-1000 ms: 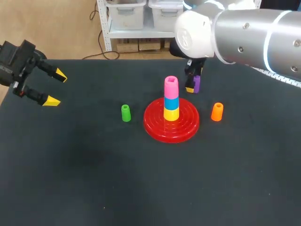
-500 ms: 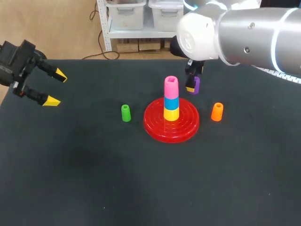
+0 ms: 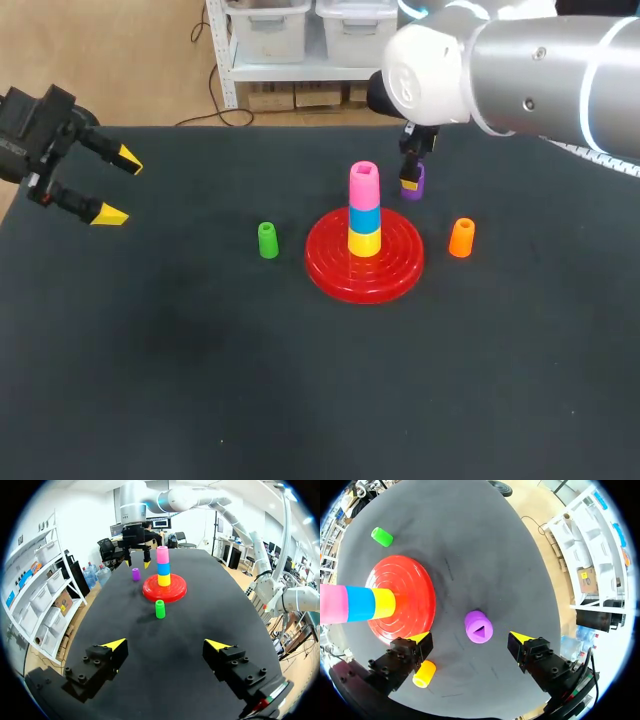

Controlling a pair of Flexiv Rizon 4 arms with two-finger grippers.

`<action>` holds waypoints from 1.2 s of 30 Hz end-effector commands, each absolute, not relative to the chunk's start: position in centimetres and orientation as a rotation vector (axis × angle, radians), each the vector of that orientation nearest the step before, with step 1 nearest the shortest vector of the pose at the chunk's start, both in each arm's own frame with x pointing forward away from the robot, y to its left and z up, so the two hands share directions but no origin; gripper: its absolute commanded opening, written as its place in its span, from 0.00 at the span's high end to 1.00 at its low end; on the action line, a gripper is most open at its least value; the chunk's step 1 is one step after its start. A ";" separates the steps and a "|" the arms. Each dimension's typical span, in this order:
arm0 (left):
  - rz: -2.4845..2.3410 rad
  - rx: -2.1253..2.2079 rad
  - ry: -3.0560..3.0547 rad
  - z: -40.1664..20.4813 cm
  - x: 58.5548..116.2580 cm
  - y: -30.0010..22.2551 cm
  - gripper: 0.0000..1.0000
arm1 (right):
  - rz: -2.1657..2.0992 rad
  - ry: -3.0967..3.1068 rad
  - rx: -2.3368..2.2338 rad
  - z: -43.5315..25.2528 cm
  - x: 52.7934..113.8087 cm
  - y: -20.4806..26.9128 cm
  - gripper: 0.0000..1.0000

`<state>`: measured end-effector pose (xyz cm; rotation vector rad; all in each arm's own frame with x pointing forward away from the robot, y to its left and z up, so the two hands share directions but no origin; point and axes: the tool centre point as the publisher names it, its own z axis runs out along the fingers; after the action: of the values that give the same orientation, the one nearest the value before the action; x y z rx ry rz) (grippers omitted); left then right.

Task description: Pick up and stack the cylinders on the red base in this order: pink,purple,orange,green

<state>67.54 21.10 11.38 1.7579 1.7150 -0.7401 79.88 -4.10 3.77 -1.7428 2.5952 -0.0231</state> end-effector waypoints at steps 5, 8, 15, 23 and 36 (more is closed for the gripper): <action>-0.736 1.757 1.715 11.3 67.5 21.1 0.00 | 0.012 2.621 -1.758 3.2 81.2 -3.9 0.00; -0.736 1.757 1.715 11.3 67.5 21.1 0.00 | 0.018 2.624 -1.764 2.9 81.2 -3.8 0.00; -0.736 1.757 1.715 11.3 67.5 21.1 0.00 | 0.030 2.627 -1.773 2.3 80.9 -3.7 0.00; -0.736 1.757 1.715 11.3 67.5 21.1 0.00 | 0.034 2.632 -1.766 2.0 80.6 -3.9 0.00; -0.736 1.757 1.715 11.3 67.5 21.1 0.00 | 0.032 2.639 -1.761 1.8 80.3 -3.9 0.00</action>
<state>67.54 21.10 11.38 1.7579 1.7150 -0.7401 80.65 -3.79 1.73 -1.7664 2.6472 0.0359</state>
